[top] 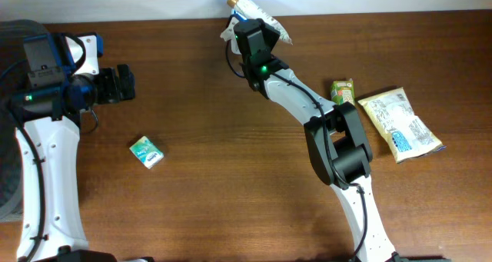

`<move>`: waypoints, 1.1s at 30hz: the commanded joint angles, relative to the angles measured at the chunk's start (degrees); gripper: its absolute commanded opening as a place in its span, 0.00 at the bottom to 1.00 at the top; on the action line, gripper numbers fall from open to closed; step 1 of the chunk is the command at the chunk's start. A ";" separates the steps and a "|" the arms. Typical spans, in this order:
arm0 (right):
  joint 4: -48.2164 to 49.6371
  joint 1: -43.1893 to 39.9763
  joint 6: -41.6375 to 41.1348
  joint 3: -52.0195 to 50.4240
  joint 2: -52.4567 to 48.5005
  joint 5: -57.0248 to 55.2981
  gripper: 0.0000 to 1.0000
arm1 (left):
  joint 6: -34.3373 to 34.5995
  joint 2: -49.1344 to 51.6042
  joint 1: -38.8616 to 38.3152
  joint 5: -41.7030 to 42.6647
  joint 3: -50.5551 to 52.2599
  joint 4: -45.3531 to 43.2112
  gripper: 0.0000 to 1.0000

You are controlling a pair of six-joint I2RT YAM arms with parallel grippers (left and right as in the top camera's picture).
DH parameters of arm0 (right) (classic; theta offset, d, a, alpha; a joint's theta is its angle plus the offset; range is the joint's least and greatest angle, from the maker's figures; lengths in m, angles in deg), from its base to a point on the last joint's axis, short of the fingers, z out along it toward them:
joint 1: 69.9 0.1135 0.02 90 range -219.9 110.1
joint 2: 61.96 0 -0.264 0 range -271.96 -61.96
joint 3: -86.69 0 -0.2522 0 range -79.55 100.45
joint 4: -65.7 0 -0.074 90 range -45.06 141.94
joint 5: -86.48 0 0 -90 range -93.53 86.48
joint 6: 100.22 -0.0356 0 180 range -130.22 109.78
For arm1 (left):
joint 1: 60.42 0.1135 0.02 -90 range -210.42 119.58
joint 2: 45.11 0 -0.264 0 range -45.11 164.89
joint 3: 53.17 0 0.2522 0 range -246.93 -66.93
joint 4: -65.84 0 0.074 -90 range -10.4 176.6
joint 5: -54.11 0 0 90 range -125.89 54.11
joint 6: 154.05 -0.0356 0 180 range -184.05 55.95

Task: Scan the item barcode
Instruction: 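Hold the conditioner tube barcode in front of the white scanner, then move the tube right and release it onto the scanned items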

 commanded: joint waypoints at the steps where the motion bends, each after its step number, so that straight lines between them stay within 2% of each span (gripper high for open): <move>1: 0.96 0.66 -2.08 1.20 2.54 -1.75 0.04 | -1.11 -0.46 0.13 0.61 -0.39 0.04 0.99; 3: -0.33 0.63 -7.23 1.20 5.70 -0.83 0.04 | -1.11 -0.46 0.13 0.61 -0.39 0.04 0.99; 5: -5.68 0.63 -10.67 1.20 10.95 3.34 0.04 | -1.11 -0.46 0.13 0.61 -0.39 0.04 0.99; 8: -19.52 0.50 -24.83 1.22 24.04 10.25 0.04 | -1.11 -0.46 0.13 0.61 -0.39 0.04 0.99; 9: -25.92 0.09 -32.46 1.22 29.88 13.60 0.04 | -1.11 -0.46 0.13 0.59 -0.39 0.04 0.99; 12: -42.62 -2.25 -45.44 1.20 40.52 15.21 0.04 | -1.11 -0.46 0.13 0.61 -0.39 0.04 0.99; 14: -54.66 -5.05 -45.72 1.20 43.58 14.99 0.04 | -1.11 -0.46 0.13 0.61 -0.39 0.04 0.99; 17: -70.95 -12.35 -45.75 0.15 41.57 16.33 0.04 | -1.11 -0.46 0.13 0.59 -0.39 0.04 0.99; 19: -72.87 -17.11 -45.72 -3.10 38.58 24.02 0.04 | -1.11 -0.46 0.13 0.59 -0.39 0.04 0.99; 22: -69.99 -21.62 -45.70 -8.37 34.07 31.01 0.04 | -1.11 -0.46 0.13 0.59 -0.39 0.04 0.99; 25: -65.07 -23.06 -43.28 -12.50 29.64 40.83 0.04 | -1.11 -0.46 0.13 0.59 -0.39 0.04 0.99; 28: -64.37 -23.06 -43.17 -13.60 25.64 48.43 0.04 | -1.11 -0.46 0.13 0.59 -0.39 0.04 0.99; 31: -63.25 -23.12 -47.23 -16.22 23.30 44.28 0.04 | -1.11 -0.46 0.13 0.59 -0.39 0.04 0.99; 33: -61.64 -23.17 -52.78 -21.05 22.36 35.47 0.04 | -1.11 -0.46 0.13 0.61 -0.39 0.04 0.99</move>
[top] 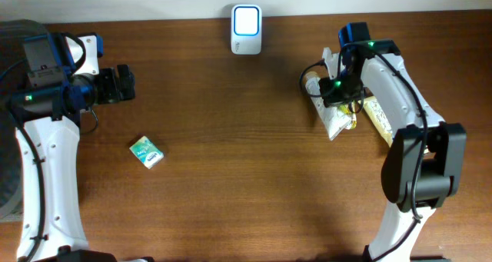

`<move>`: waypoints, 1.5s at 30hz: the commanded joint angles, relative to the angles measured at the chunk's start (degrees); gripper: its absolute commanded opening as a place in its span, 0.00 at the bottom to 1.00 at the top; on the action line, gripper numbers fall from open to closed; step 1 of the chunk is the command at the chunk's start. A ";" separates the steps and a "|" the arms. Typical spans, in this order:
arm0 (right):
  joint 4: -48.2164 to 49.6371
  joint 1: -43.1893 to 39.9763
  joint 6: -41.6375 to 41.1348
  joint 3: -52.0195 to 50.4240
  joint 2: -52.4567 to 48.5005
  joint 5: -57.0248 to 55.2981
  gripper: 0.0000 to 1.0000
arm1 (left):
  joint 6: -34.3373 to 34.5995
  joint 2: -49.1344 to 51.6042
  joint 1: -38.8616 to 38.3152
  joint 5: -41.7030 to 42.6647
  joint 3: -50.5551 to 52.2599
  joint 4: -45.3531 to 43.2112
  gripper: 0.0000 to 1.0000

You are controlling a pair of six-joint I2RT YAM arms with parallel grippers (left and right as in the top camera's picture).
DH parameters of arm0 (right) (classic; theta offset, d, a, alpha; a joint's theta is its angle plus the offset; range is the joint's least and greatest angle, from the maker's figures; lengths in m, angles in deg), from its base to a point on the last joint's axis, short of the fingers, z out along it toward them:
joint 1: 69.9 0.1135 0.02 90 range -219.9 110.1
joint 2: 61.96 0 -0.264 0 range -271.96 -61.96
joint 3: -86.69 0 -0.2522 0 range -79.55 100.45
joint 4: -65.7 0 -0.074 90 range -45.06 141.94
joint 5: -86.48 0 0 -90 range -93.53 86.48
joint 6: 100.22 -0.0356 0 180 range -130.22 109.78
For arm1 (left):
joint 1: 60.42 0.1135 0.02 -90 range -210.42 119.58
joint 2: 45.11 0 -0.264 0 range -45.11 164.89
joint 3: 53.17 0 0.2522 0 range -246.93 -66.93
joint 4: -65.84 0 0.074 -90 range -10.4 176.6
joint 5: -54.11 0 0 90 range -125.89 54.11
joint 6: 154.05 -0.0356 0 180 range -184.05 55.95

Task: Scan the item barcode
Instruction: 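Move the tube right and release it onto the scanned items, then swing the right gripper left toward the green tissue pack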

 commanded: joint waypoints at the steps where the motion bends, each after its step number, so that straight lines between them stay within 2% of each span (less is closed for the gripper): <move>1: 1.46 0.04 -8.90 -6.32 -1.07 -11.80 0.04 | -1.11 -0.46 0.13 0.59 -0.39 -0.04 0.99; 4: 0.81 0.04 -14.62 -8.55 -1.07 -22.16 0.04 | -1.11 -0.46 0.13 0.59 -0.39 -0.02 0.99; 12: -0.90 0.04 -15.04 -8.50 -1.05 -32.94 0.04 | -1.11 -0.46 0.13 0.59 -0.39 0.15 0.99; 23: -6.36 -0.76 -18.86 -5.88 -0.66 -33.92 0.04 | -1.11 -0.46 0.13 0.59 -0.39 0.17 0.99; 24: -7.45 -0.76 -18.86 -4.31 -0.28 -32.96 0.08 | -1.11 -0.46 0.13 0.57 -0.39 0.17 0.99; 26: -9.18 -0.76 -18.82 0.22 1.31 -29.09 0.44 | -1.11 -0.46 0.13 0.57 -0.39 0.17 0.99; 27: -9.88 -0.76 -18.60 3.72 2.73 -25.14 0.67 | -1.11 -0.46 0.13 0.57 -0.39 0.17 0.99; 29: -11.76 -0.74 -18.62 10.01 4.11 -18.49 0.82 | -1.11 -0.46 0.13 0.57 -0.39 0.17 0.99; 31: -13.14 -0.63 -18.60 15.78 4.17 -5.97 0.98 | -1.14 -0.46 0.13 -0.04 -0.39 -1.55 0.99; 33: -11.98 0.13 -14.34 16.48 4.09 7.98 0.99 | -1.11 -0.46 0.13 -0.26 -0.39 -4.17 0.99; 35: -10.10 2.34 -10.71 15.61 3.28 16.22 0.99 | -1.11 -0.46 0.13 -0.26 -0.39 -4.17 0.99; 41: -0.85 16.59 -10.58 13.46 -0.02 16.28 1.00 | -1.11 -0.46 0.13 -0.22 -0.39 -3.89 0.99; 42: 0.42 18.82 -10.62 13.46 -0.57 15.61 0.98 | -1.11 -0.39 0.13 -0.26 -0.33 -2.51 0.94; 43: 1.53 20.46 -10.99 13.46 -0.70 13.57 0.97 | -0.76 -0.04 0.13 -0.35 -0.04 1.25 0.76; 44: 1.99 20.74 -11.54 13.46 -0.70 12.07 0.97 | 1.55 0.59 0.13 -1.31 0.39 4.59 0.64; 45: 2.38 20.37 -11.50 13.46 -0.70 11.63 0.96 | 4.50 1.25 0.13 -2.80 1.22 7.10 0.56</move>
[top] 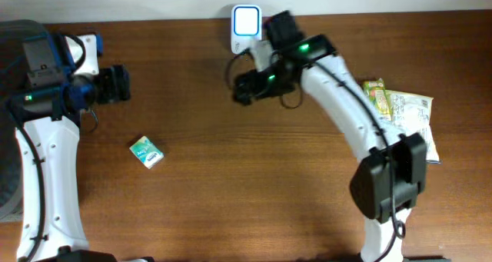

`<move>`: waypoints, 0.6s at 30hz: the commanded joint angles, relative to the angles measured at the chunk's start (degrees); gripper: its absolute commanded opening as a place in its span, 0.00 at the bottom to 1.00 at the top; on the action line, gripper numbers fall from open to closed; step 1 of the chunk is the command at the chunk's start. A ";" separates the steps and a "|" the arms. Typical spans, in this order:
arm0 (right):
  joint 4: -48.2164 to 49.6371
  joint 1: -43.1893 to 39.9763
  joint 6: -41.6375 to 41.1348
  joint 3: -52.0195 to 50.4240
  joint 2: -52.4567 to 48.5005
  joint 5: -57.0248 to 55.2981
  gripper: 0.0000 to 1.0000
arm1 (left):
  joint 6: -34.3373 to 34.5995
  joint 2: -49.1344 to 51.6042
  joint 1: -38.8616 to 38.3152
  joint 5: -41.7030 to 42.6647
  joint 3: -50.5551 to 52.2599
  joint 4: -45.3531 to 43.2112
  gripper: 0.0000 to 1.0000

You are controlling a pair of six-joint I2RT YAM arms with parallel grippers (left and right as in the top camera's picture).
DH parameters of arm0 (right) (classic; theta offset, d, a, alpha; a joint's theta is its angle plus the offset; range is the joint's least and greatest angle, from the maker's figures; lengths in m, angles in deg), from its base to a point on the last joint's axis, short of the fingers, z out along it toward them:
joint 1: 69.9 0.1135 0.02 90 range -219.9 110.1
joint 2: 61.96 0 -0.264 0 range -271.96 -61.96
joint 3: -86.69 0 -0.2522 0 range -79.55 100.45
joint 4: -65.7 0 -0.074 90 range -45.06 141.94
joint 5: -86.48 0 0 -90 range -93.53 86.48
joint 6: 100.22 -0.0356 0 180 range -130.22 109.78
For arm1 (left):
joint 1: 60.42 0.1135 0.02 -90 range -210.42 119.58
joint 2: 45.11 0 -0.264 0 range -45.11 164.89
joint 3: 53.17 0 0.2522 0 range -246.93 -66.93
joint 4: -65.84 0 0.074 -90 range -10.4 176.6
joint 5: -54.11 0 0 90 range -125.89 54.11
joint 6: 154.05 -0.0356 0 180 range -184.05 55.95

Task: Scan the item barcode
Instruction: 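Swing the right gripper left toward the green tissue pack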

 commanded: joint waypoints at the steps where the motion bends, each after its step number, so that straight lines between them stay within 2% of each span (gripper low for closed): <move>1: 0.81 -1.97 -0.22 -0.55 -0.22 -2.69 0.96 | 8.35 2.03 0.13 -4.83 3.52 6.32 0.41; 5: -0.70 -7.08 -0.20 -0.55 -0.22 -2.67 0.96 | 20.09 2.54 0.13 -11.21 16.61 5.92 0.14; 8: -1.18 -9.38 -0.15 -0.55 -0.22 -2.69 0.96 | 22.77 2.58 0.13 -13.16 26.91 -1.14 0.01; 12: -1.36 -9.73 0.11 -0.55 -0.22 -2.69 0.96 | 25.09 4.44 0.13 -13.53 34.16 -9.57 0.00; 18: -1.75 -9.68 0.11 -0.55 -0.22 -2.71 0.96 | 25.05 11.78 0.07 -13.33 34.77 -15.52 0.00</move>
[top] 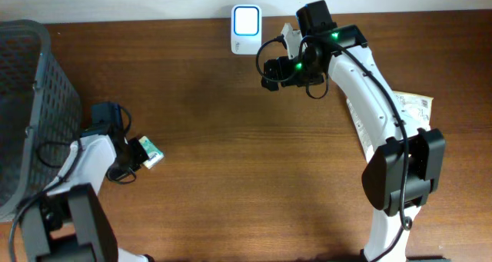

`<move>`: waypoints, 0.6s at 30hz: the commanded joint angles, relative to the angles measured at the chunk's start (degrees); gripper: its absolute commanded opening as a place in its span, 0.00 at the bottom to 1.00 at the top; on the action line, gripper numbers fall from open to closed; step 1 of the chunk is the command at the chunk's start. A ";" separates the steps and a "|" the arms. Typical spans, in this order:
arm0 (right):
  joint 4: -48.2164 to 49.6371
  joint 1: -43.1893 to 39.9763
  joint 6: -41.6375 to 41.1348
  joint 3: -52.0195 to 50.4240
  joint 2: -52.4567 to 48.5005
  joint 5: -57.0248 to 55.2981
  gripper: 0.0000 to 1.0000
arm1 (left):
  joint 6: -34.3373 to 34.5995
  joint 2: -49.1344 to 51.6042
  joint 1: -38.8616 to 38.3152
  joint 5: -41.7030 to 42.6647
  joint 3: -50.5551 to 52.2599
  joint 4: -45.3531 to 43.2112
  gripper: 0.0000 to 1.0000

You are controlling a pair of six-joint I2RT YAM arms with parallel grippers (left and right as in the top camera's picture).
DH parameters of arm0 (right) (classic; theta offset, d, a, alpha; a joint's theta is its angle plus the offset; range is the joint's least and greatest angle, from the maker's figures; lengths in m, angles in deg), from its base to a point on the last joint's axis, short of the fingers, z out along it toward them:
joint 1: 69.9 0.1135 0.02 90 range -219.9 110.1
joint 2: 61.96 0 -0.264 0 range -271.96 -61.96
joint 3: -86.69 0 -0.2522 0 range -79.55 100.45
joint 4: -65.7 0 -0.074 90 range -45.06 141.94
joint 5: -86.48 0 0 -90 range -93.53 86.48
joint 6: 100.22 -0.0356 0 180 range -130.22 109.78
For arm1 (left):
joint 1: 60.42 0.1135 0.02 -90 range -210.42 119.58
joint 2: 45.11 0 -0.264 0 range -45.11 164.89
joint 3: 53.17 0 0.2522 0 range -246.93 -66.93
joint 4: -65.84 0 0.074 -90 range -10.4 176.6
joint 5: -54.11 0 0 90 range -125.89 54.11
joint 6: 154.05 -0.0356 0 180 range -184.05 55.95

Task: Scan the item barcode
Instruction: 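Swing the right gripper left toward the green tissue pack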

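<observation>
The white scanner (246, 20) stands at the table's far edge with its screen lit. A small green packet (151, 156) lies on the table at the left. My left gripper (134, 153) is low at the packet's left end, its dark fingers apparently open and partly covering the packet. My right gripper (269, 70) hovers just right of and below the scanner, with nothing visible in it. Whether it is open or shut does not show from above.
A grey mesh basket (31, 101) fills the left edge. Pale snack packets (413, 108) lie at the right, partly under the right arm. Bare brown wood stretches between the green packet and the right arm.
My left arm has dropped from the upper left to the green packet, uncovering the basket. The right gripper has shifted a little right and toward the far edge, near the scanner.
My right gripper first held a packet over the scanner. Then it was at the right with that packet beside the other packets. Later it stood empty near the scanner with the packets left at the right. The left arm stayed parked until now, when its gripper is at the green packet.
</observation>
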 commanded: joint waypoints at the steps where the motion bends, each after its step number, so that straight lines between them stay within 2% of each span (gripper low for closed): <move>1: -0.44 -0.07 0.20 -0.48 -0.11 -0.33 0.96 | 0.94 3.21 0.09 0.35 0.59 -2.32 0.00; 5: -0.57 -0.07 0.24 -0.48 -0.11 -0.33 0.96 | 0.26 3.28 -3.91 5.07 0.59 -5.42 0.00; 9: -1.22 -0.07 0.26 -0.48 -0.11 -0.33 0.96 | 0.33 3.28 -13.07 7.21 0.59 -8.70 0.00; 13: -1.62 0.02 0.24 -0.48 -0.11 -0.31 0.96 | 0.33 3.28 -19.82 7.37 0.50 -18.56 0.00; 16: -1.60 0.48 0.24 -0.48 -0.11 -0.24 0.96 | 0.72 3.28 -20.35 7.32 -0.42 -20.72 0.00; 18: -1.38 1.66 0.24 -0.48 -0.15 -0.17 0.96 | 0.68 3.15 -18.25 6.86 -4.13 -17.27 0.00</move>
